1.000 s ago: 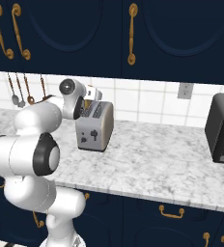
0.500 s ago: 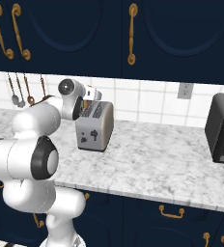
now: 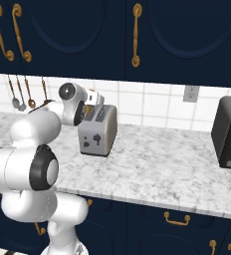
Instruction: Start the toaster. Once the lever pops up, take the bread to the plate on the dining counter.
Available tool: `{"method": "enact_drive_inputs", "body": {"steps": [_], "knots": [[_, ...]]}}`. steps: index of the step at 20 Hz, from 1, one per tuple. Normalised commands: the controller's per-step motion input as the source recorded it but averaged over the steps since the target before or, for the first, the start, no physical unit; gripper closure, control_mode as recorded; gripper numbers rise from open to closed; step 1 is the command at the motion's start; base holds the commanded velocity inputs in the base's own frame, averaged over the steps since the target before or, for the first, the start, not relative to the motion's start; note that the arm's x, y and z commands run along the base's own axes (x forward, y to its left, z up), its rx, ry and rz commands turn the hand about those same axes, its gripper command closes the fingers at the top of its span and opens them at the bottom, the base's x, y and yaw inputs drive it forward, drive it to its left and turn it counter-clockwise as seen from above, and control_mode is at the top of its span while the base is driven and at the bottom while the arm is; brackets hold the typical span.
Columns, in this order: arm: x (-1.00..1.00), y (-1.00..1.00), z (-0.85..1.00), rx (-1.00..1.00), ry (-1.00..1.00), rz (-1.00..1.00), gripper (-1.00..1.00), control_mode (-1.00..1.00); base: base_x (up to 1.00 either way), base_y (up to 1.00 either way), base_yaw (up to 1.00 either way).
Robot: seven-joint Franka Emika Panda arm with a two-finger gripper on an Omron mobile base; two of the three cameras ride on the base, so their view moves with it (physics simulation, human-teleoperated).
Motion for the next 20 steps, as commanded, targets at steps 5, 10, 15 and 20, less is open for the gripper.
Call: {"method": "enact_drive_inputs", "body": {"steps": [5, 10, 15, 20], "knots": [[-0.38, 0.0, 0.0, 0.0, -0.02, 0.0, 1.0, -1.0, 0.0, 0.0, 0.0], [-0.56, 0.0, 0.05, 0.0, -0.03, 0.0, 1.0, -1.0, 0.0, 0.0, 0.0], [-0.66, 0.0, 0.29, 0.0, 0.0, 0.0, 1.0, -1.0, 0.0, 0.0, 0.0], [-0.66, 0.0, 0.47, 0.0, 0.06, 0.0, 1.0, -1.0, 0.0, 0.0, 0.0]]}}
